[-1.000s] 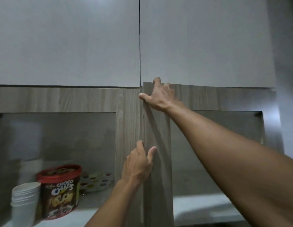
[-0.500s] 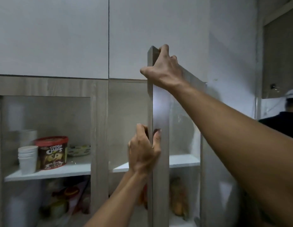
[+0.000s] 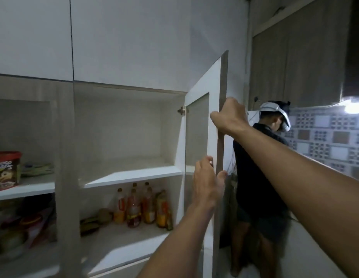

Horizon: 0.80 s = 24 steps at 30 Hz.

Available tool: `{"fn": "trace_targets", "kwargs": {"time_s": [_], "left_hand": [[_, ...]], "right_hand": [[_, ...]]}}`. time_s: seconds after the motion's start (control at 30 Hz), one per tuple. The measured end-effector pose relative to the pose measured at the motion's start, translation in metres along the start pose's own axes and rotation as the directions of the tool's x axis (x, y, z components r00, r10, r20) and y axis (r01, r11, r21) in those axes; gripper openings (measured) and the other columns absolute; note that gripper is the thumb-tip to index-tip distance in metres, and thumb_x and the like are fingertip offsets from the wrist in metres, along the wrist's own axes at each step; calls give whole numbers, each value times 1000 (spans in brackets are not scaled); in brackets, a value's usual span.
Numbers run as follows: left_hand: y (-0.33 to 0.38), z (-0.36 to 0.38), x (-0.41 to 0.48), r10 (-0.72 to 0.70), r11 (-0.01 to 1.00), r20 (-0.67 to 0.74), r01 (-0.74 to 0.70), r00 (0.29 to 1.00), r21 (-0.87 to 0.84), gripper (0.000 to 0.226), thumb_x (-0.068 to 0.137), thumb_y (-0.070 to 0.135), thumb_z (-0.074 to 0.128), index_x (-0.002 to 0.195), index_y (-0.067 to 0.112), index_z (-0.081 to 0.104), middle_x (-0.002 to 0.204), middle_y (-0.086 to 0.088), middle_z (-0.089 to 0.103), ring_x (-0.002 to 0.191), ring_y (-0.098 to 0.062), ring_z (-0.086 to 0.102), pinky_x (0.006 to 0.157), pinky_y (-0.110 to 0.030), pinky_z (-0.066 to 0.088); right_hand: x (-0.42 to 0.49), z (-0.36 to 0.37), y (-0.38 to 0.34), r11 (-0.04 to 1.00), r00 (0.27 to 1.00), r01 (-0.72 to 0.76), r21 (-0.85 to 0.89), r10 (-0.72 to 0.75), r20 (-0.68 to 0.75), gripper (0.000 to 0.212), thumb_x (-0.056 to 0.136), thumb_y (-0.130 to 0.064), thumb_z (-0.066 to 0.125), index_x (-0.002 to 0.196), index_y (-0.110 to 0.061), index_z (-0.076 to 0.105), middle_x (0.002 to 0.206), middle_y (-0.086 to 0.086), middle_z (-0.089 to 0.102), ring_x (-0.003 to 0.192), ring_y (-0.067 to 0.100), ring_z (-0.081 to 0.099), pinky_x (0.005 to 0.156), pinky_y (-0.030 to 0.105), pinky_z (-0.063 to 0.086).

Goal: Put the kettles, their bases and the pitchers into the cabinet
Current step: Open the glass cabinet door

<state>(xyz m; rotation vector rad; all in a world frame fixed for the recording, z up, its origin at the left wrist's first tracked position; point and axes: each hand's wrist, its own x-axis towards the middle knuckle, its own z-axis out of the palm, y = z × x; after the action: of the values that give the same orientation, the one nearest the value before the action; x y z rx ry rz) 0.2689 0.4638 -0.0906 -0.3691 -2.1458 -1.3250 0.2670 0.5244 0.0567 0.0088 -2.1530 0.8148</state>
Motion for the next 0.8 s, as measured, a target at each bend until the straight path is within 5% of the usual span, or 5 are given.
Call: {"fn": "trace_targets", "kwargs": {"time_s": [0.13, 0.33, 0.57, 0.8], "left_hand": [[8, 71, -4, -104, 995, 146, 103, 984, 18, 54, 86, 27, 71, 133, 20, 44, 127, -2, 53, 108, -18, 59, 89, -28, 53], [5, 196, 4, -190, 982, 290, 175, 938, 78, 86, 78, 39, 77, 145, 19, 27, 141, -7, 38, 131, -28, 43, 104, -40, 43], [19, 325, 30, -255, 962, 186, 228, 949, 152, 80, 79, 39, 75, 139, 13, 31, 139, -10, 37, 128, -31, 45, 103, -42, 44], [22, 346, 40, -265, 951, 159, 230, 951, 207, 73, 79, 41, 75, 134, 14, 34, 136, -7, 36, 122, -28, 47, 97, -37, 45]], "right_hand": [[1, -15, 81, 990, 989, -135, -35, 137, 60, 26, 92, -25, 53, 111, -8, 53, 97, 10, 58, 84, 31, 55, 67, 34, 42], [36, -39, 197, 976, 977, -214, 40, 213, 30, 42, 96, -35, 57, 124, -4, 52, 124, 17, 60, 110, 38, 57, 77, 36, 38], [99, -62, 294, 950, 953, -302, 72, 299, 57, 45, 99, -25, 56, 135, -2, 44, 139, 19, 50, 124, 39, 50, 84, 38, 38], [117, -61, 327, 956, 960, -271, 114, 261, 98, 36, 99, -22, 56, 130, -5, 50, 133, 14, 58, 122, 37, 54, 80, 36, 36]]}}
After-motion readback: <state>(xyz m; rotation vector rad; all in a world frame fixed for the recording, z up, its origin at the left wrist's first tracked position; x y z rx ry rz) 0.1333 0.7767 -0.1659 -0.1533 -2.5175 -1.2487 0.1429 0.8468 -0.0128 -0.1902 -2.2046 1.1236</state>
